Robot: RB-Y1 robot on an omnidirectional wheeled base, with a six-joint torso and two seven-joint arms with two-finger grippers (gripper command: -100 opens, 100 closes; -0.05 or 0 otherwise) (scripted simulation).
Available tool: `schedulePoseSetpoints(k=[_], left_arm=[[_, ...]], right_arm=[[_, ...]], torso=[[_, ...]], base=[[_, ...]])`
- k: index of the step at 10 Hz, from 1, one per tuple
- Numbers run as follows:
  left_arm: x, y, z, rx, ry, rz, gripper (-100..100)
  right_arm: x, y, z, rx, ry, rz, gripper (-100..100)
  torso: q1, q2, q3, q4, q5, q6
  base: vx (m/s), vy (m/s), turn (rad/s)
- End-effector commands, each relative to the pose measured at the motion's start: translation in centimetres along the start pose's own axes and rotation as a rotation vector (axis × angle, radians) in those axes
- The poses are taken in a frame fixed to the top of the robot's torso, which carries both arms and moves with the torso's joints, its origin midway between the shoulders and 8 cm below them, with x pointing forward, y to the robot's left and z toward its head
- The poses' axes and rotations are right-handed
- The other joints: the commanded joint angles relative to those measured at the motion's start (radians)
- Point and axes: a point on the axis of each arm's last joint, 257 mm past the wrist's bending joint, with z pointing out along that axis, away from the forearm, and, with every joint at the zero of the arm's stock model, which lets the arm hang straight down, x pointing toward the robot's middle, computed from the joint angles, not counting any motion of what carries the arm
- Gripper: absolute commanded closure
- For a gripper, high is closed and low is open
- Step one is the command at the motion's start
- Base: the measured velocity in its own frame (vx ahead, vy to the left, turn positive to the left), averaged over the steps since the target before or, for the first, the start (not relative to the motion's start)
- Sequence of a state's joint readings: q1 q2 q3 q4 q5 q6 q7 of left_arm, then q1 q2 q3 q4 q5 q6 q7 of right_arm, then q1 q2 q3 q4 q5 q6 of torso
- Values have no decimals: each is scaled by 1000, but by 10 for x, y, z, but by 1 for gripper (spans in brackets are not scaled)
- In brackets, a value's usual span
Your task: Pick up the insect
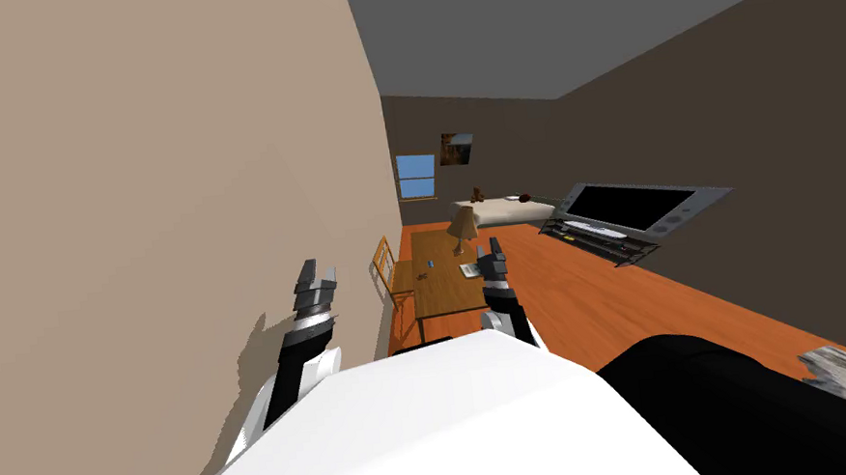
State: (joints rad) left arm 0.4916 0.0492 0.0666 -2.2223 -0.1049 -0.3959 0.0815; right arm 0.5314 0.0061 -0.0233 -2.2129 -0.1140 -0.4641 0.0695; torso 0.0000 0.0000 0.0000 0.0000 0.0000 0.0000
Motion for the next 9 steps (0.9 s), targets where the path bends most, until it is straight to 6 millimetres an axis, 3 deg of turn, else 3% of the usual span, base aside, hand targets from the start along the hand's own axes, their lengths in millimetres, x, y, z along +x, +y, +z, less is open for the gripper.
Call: schedulePoseSetpoints(k=[1, 4, 9], left_arm=[[0, 0, 0, 0, 0, 0, 0], [0, 0, 0, 0, 0, 0, 0], [0, 0, 0, 0, 0, 0, 0]], right_arm=[[5, -10, -4, 19, 44, -28, -100], [15, -34, -14, 66, 132, -90, -100], [26, -100, -48, 194, 326, -245, -100]], torso=[[0, 0, 0, 0, 0, 0], [-3, 5, 3, 1, -1, 0], [-4, 5, 3, 1, -1, -1]], base=[[-31, -14, 228], [-70, -47, 281], [-84, -50, 370]])
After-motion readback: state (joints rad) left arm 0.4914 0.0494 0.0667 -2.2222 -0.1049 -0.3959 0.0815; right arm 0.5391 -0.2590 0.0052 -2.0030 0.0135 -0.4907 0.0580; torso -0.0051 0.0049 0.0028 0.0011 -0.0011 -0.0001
